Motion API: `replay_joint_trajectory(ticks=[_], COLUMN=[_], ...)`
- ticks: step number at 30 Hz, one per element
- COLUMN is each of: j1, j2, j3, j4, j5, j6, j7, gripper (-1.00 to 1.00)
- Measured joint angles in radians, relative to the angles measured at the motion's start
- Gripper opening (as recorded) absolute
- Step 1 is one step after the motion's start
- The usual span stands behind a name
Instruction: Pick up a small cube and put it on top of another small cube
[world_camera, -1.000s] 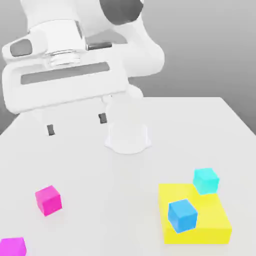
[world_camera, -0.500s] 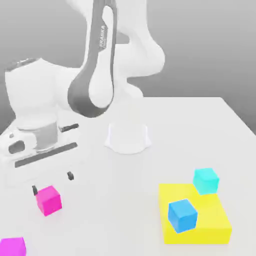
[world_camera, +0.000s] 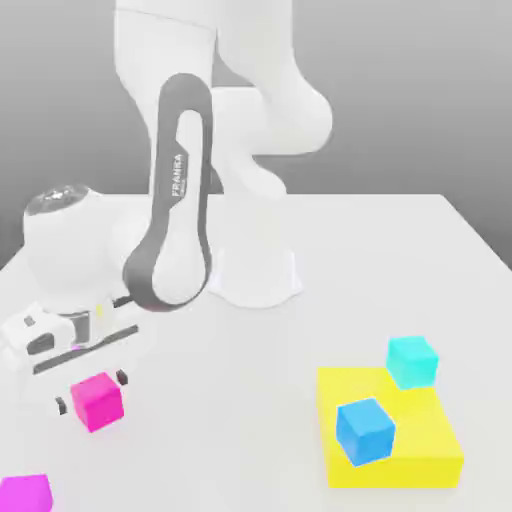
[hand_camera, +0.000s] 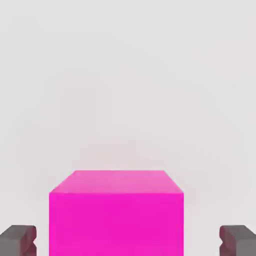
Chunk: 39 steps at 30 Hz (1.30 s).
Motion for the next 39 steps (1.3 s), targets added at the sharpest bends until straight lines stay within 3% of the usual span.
replay_joint_trajectory(ticks=[6, 17, 35, 39], j1=[0.002, 0.229, 0.717, 0.734], j2=[-0.002, -0.224, -0.406, -0.354], j3=[-0.003, -0.303, -0.009, -0.004], j4=[0.000, -0.068, 0.131, 0.132], j5=[-0.001, -0.372, -0.642, -0.617], j6=[-0.003, -0.139, -0.485, -0.432], j7=[0.001, 0.276, -0.258, -0.313], gripper=[-1.00, -1.00, -1.00, -1.00])
